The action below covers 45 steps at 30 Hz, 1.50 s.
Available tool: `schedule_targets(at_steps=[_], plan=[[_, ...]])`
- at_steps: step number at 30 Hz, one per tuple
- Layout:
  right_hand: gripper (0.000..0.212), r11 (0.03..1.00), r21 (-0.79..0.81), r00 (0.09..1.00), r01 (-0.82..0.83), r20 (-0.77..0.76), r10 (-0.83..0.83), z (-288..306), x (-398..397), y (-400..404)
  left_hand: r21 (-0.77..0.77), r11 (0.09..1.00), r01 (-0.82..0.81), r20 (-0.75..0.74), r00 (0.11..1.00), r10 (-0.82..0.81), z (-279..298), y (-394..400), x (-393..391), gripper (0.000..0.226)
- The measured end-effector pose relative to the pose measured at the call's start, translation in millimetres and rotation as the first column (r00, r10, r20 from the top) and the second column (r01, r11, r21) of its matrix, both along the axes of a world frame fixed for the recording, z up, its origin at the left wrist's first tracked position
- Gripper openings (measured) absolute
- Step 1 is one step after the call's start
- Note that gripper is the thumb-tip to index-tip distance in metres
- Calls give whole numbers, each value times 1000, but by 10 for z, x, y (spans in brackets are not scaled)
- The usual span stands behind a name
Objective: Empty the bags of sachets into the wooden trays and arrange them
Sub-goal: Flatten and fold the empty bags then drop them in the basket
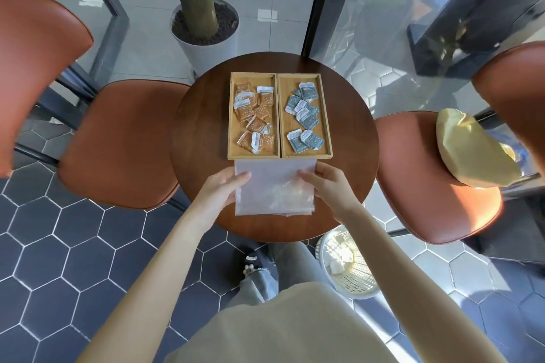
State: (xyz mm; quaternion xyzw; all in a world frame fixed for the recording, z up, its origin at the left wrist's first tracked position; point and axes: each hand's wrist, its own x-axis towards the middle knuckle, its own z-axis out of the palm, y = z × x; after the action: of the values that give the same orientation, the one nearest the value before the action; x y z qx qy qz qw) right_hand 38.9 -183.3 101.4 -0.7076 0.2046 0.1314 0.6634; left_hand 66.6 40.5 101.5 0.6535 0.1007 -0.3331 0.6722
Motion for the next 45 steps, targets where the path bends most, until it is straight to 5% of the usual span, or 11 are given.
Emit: schedule_targets(at_steps=[3,6,9,12,16,24,31,38,42,45], plan=[[7,985,114,991,131,-57,-125,-9,-40,-27,57,985,161,-19,987,-161,-32,-56,-65,63],[12,958,175,972,225,-104,-210,-40,-125,-110,228,958,176,-18,984,-177,-65,-170,-92,45],[33,891,380,957,250,-234,-169,-101,-248,-259,211,970,123,22,991,-130,-30,-319,-118,30],[37,931,336,945,139,-326,-23,-128,-444,-420,190,977,99,42,993,-109,15,-500,-179,25],[23,929,259,935,266,-306,-182,-163,-704,-688,193,975,108,43,992,-118,26,-806,-325,20],[2,806,397,869,439,-415,-269,-338,-1462,-1469,146,986,76,-82,995,-64,-139,-1644,-909,15],[10,680,380,768,627,-452,-454,-599,-2146,-2011,338,941,28,158,984,-86,-498,-2345,-1402,17],[11,542,349,638,765,-534,-556,-1142,-2467,-2270,709,701,72,385,794,-471,-890,-2608,-1524,35],[13,513,271,567,814,-563,-602,-1724,-2461,-2371,908,406,104,273,588,-761,-1396,-2655,-1425,62],[13,511,209,524,834,-589,-615,-2240,-2434,-2364,960,268,84,184,531,-827,-1775,-2647,-1366,74]])
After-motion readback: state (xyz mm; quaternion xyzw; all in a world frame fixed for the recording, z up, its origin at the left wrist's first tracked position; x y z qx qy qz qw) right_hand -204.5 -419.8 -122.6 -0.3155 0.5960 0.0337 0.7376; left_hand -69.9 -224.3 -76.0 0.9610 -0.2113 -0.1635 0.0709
